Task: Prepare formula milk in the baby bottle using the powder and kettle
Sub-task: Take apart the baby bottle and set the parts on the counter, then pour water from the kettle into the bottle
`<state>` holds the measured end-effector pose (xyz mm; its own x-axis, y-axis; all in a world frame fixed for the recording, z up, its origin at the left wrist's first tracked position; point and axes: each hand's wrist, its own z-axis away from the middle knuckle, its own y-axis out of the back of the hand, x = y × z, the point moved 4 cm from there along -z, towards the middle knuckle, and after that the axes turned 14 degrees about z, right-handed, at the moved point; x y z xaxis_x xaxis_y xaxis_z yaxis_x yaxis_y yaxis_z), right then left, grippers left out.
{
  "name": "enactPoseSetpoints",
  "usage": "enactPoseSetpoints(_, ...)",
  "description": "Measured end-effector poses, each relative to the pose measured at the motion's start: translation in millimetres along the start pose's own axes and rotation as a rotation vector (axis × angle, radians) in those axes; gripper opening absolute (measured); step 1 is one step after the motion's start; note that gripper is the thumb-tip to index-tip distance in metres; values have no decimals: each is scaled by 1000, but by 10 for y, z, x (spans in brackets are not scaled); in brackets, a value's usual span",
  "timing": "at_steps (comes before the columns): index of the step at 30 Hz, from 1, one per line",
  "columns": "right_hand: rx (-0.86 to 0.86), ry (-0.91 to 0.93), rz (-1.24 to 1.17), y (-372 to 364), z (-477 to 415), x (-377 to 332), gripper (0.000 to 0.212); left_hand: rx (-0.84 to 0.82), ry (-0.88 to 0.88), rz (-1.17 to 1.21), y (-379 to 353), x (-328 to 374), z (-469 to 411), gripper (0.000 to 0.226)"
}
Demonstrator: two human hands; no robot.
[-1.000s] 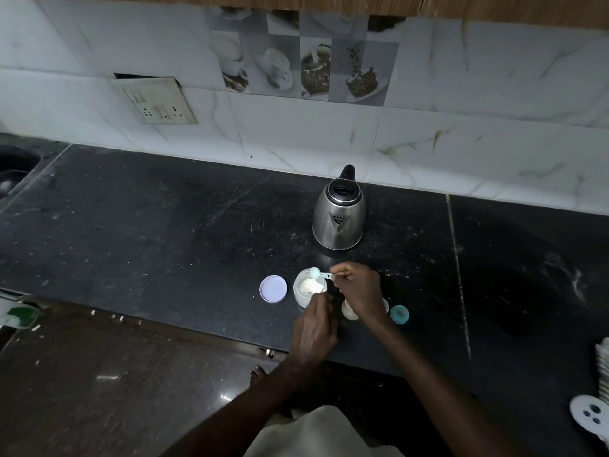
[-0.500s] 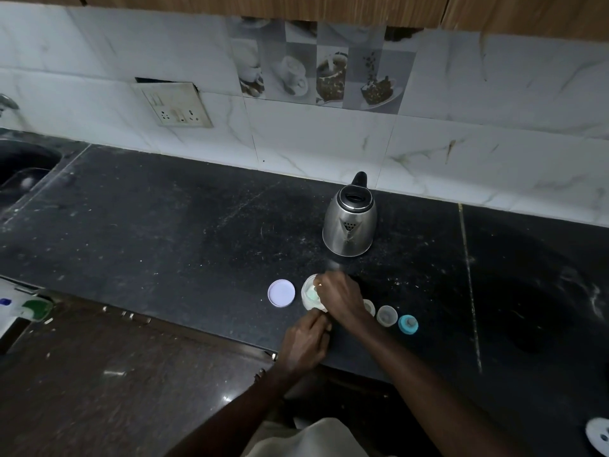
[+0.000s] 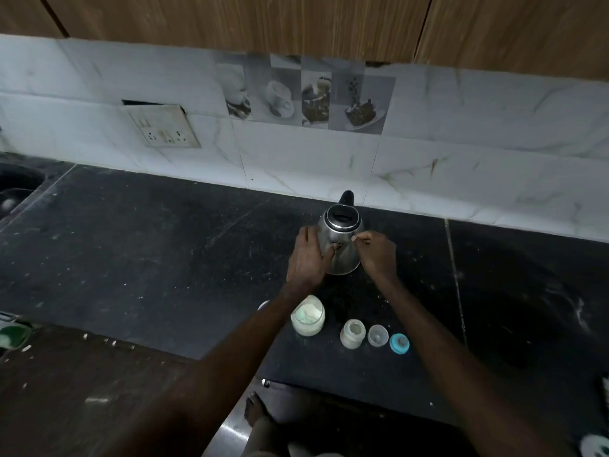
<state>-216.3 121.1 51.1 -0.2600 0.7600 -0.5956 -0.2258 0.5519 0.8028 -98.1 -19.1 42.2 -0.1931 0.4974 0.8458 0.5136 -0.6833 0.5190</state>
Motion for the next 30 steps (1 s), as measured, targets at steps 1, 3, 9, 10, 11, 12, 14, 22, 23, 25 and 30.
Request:
enactPoseSetpoints(1, -32, -8, 29, -9, -135, -10, 21, -18, 37, 22, -18, -5, -145, 63)
enactPoseSetpoints(3, -39, -32, 88, -43, -349, -4, 38, -38, 112, 55, -48, -17, -406, 70)
enactPoseSetpoints(9, -83, -86, 119, -131, -673, -14, 63, -110, 276, 185, -162, -45, -902, 52)
enactPoseSetpoints(10, -128, -72, 109, -122, -702, -67, 64, -128, 296, 196, -178, -50, -939, 52)
enactPoseSetpoints(11, -161, -67, 90, -123, -738, -102, 64, -137, 304, 202, -190, -53, -967, 51)
enactPoseSetpoints(12, -183, -73, 67, -111, -751, -142, 62, -141, 308, 207, -189, -49, -986, 49)
enactPoseSetpoints(14, -204, -96, 14, -103, -783, -201, 58, -151, 326, 228, -183, -76, -1022, 49)
enactPoseSetpoints(22, -365, -290, -374, -238, -1051, -253, 46, -231, 339, 394, -134, -83, -976, 48)
enactPoseSetpoints(23, -391, -291, -410, -248, -1086, -289, 43, -256, 343, 418, -129, -98, -959, 50)
enactPoseSetpoints(25, -413, -305, -439, -247, -1145, -344, 41, -327, 330, 477, -128, -120, -924, 58)
enactPoseSetpoints(30, -435, -333, -463, -288, -1314, -336, 43, -418, 379, 676, -194, -169, -863, 50)
